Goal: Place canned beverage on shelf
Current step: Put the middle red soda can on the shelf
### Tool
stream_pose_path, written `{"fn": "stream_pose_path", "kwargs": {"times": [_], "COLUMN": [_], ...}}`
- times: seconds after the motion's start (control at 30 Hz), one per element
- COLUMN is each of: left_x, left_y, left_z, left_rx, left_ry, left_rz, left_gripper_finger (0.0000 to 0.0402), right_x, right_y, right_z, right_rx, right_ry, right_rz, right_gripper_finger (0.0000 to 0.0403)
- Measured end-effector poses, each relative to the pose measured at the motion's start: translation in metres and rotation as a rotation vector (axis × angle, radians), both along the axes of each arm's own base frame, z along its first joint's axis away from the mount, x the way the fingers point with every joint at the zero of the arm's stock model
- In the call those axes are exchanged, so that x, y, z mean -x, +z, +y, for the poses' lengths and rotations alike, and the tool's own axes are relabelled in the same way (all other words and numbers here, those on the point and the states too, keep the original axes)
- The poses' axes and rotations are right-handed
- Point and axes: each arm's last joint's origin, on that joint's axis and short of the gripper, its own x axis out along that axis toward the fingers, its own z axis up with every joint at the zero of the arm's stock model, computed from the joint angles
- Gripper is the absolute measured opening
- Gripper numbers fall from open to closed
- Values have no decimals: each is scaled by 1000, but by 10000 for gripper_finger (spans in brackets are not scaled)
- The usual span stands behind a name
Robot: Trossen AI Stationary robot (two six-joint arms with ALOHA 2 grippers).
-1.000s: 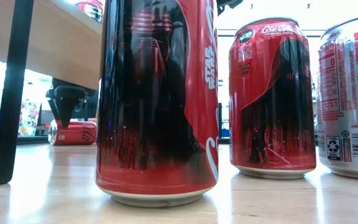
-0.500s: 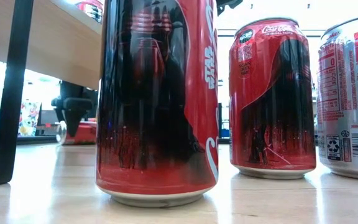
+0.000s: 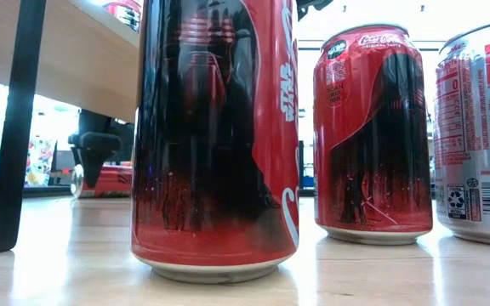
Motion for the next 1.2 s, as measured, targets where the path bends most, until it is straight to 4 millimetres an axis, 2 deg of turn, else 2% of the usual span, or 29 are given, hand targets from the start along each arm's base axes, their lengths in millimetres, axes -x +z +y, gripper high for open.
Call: {"fn": "stream_pose_path", "kwargs": {"times": [0.23, 0.77, 0.97, 1.2], "left_x": [6, 33, 42, 57], "left_y": [9, 63, 103, 165], "left_z": [-6, -18, -30, -51], "left_rx": [-10, -221, -264, -432], "left_ry": [-9, 42, 36, 38], "left_rz": [5, -159, -194, -406], "left_gripper_finger": [310, 311, 311, 311], "right_x": [0, 0, 0, 0], "right_y": [0, 0, 0, 0], "right_z": [0, 0, 0, -1], "right_rx": [0, 0, 5, 36], "right_ry": [0, 0, 2, -20], "right_rz": [0, 0, 0, -5], "right_gripper_finger": [291, 291, 291, 291]}}
